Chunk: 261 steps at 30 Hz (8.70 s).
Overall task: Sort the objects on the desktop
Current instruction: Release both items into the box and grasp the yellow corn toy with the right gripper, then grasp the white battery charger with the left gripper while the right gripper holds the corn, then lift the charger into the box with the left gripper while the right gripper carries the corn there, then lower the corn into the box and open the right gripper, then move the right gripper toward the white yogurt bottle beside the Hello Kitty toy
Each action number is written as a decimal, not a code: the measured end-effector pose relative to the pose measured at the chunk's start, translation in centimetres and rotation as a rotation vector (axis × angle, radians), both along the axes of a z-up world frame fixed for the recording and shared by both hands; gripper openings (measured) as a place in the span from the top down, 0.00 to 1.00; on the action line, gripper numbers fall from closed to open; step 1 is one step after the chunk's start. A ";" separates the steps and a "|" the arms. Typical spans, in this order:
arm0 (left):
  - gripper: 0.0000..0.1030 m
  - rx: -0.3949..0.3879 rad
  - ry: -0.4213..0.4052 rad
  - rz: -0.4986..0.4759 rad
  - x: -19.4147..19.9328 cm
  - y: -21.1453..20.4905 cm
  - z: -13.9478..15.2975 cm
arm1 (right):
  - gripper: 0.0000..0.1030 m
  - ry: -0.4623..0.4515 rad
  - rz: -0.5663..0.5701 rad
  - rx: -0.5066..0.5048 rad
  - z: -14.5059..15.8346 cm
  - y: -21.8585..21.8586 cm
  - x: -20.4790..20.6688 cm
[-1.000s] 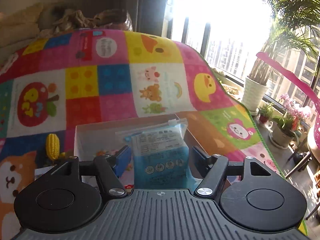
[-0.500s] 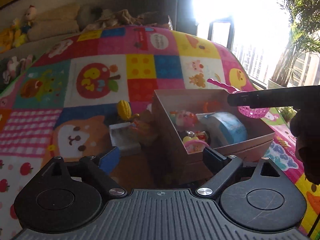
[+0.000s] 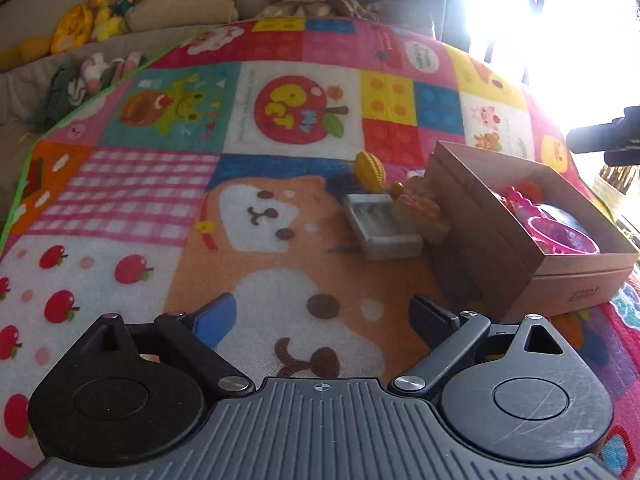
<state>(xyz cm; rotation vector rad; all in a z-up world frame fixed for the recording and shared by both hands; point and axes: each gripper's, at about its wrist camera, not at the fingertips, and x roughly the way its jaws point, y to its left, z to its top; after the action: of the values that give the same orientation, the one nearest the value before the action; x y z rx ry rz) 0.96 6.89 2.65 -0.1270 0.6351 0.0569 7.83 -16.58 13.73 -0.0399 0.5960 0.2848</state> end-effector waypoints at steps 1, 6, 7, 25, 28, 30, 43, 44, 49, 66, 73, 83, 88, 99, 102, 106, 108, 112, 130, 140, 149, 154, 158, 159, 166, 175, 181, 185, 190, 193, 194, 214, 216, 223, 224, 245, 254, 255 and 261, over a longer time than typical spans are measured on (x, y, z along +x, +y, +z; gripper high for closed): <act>0.06 -0.001 -0.003 0.008 0.0 0.1 -0.2 | 0.02 0.001 0.002 -0.014 0.6 0.6 0.6; 0.06 -0.107 -0.030 0.066 -0.1 2.2 -0.7 | 0.06 0.136 0.035 -0.038 2.3 5.9 6.9; 0.05 -0.134 -0.045 0.090 -0.3 2.7 -0.7 | 0.10 0.175 0.032 -0.034 2.1 6.9 8.8; 0.01 -0.303 -0.056 0.091 -0.6 5.1 -1.5 | 0.71 0.435 0.122 -0.241 -7.0 18.5 19.9; 0.00 -0.293 -0.042 0.007 -0.4 4.5 -1.5 | 0.71 0.486 0.156 -0.197 -6.9 17.8 18.1; 0.00 -0.273 -0.034 -0.048 -0.5 3.8 -1.4 | 0.71 0.517 0.201 -0.175 -6.9 17.6 15.9; 0.00 -0.003 0.012 -0.188 -3.3 -1.4 -1.2 | 0.71 0.395 0.386 0.018 -2.0 11.7 -1.1; 0.00 0.006 0.017 -0.170 -3.2 -1.5 -1.2 | 0.71 0.367 0.376 0.029 -1.8 10.4 -2.3; 0.00 0.048 0.041 -0.104 -2.6 -1.7 -1.2 | 0.71 0.276 0.286 -0.016 -3.6 5.3 -7.0; 0.00 0.330 0.089 -0.023 -1.6 -2.9 -1.1 | 0.27 0.140 0.079 0.119 -9.1 -3.6 -10.5; 0.00 0.453 0.089 0.146 -1.6 1.2 -1.0 | 0.11 0.104 0.056 0.111 -10.0 -3.6 -11.1; 0.00 0.029 0.094 0.040 -2.8 3.3 -0.2 | 0.06 0.096 0.008 0.087 -10.1 -3.4 -11.1; 0.00 0.115 0.096 0.104 0.7 2.6 -1.0 | 0.06 0.075 0.007 0.063 -10.0 -3.0 -11.5; 0.00 0.133 0.118 0.059 3.8 1.1 -1.4 | 0.03 0.077 0.009 0.042 -10.0 -2.7 -11.5; 0.08 0.123 0.111 0.066 3.7 1.3 -1.2 | 0.03 0.075 0.012 0.040 -10.0 -2.6 -11.5; 0.08 0.114 0.113 0.056 2.2 1.0 -0.8 | 0.04 0.072 0.022 0.033 -9.9 -2.5 -11.6; 0.08 0.103 0.107 0.015 0.7 0.4 -0.5 | 0.10 0.075 0.043 0.011 -9.9 -2.1 -11.6; 0.08 0.089 0.080 -0.108 -3.7 -2.1 0.5 | 0.33 0.100 0.089 -0.043 -9.9 -0.9 -11.4; 0.08 0.158 -0.235 -0.376 -9.4 -10.1 9.6 | 0.71 -0.074 0.103 -0.047 1.9 -5.2 -16.7; 0.08 0.237 -0.420 -0.405 0.6 -15.6 12.5 | 0.71 -0.260 -0.037 0.034 9.4 -10.3 -14.5; 0.03 0.162 -0.210 -0.349 4.8 -12.4 6.7 | 0.71 -0.126 -0.042 0.080 5.1 -9.6 -7.4; 0.02 0.156 -0.090 -0.319 0.7 -9.7 2.7 | 0.71 -0.039 -0.042 0.109 3.1 -8.2 -3.8; 0.02 0.149 -0.036 -0.264 -0.8 -7.3 1.0 | 0.71 -0.035 -0.055 0.075 3.1 -6.2 -0.4; 0.02 0.144 -0.027 -0.241 -0.9 -6.6 0.8 | 0.70 -0.042 -0.055 0.058 3.2 -5.7 0.7; 0.01 0.174 -0.005 -0.088 -2.1 -2.6 -0.4 | 0.56 0.026 -0.099 0.039 3.5 -4.0 4.9; 0.00 0.062 0.005 -0.065 -2.4 -0.6 -1.0 | 0.71 0.153 0.069 -0.112 1.9 6.6 6.0; 0.00 0.037 -0.008 -0.088 -2.6 -0.5 -1.1 | 0.87 0.278 0.070 -0.240 -1.2 14.0 12.4; 0.00 0.034 -0.031 -0.085 -3.0 -0.5 -1.0 | 0.91 0.227 0.036 -0.470 -5.1 18.0 14.3; 0.00 -0.004 -0.036 -0.078 -3.0 0.1 -1.0 | 0.91 0.294 0.012 -0.579 -7.6 19.2 15.4; 0.00 -0.012 -0.045 -0.076 -3.1 0.2 -0.9 | 0.91 0.353 0.099 -0.517 -7.1 18.9 13.6; 0.00 -0.011 -0.047 -0.077 -3.2 0.2 -0.9 | 0.91 0.378 0.133 -0.498 -7.0 18.7 12.6; 0.00 0.069 0.001 -0.057 -4.0 -1.0 -1.1 | 0.94 0.341 0.286 -0.160 -1.4 10.3 -2.3; 0.00 0.073 -0.004 -0.053 -4.2 -1.0 -1.0 | 0.94 0.294 0.258 -0.193 -0.9 11.9 0.0; 0.00 -0.012 -0.005 -0.040 -4.2 0.4 -1.1 | 0.94 0.287 0.108 -0.469 -5.5 18.0 8.9; 0.00 -0.027 -0.005 -0.034 -4.2 0.7 -1.1 | 0.94 0.304 0.089 -0.502 -6.3 18.5 9.6; 0.00 -0.027 0.023 -0.005 -4.0 0.6 -1.2 | 0.55 0.310 0.278 -0.239 -3.2 8.0 -6.6; 0.00 0.005 -0.011 -0.048 -5.5 -0.3 -0.1 | 0.44 0.271 0.105 0.001 -6.7 1.8 -2.6; 0.00 0.011 -0.013 -0.057 -5.8 -0.5 0.1 | 0.44 0.246 0.103 0.009 -7.0 2.0 -2.2; 0.00 0.059 -0.005 -0.079 -6.9 -1.5 0.0 | 0.33 0.161 0.209 0.057 -7.2 2.3 -4.5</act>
<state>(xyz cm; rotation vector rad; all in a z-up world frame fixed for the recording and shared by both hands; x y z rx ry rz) -5.96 5.43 2.70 -0.0447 0.6319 -0.0005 3.36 -14.27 6.50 -0.0244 0.7449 0.5108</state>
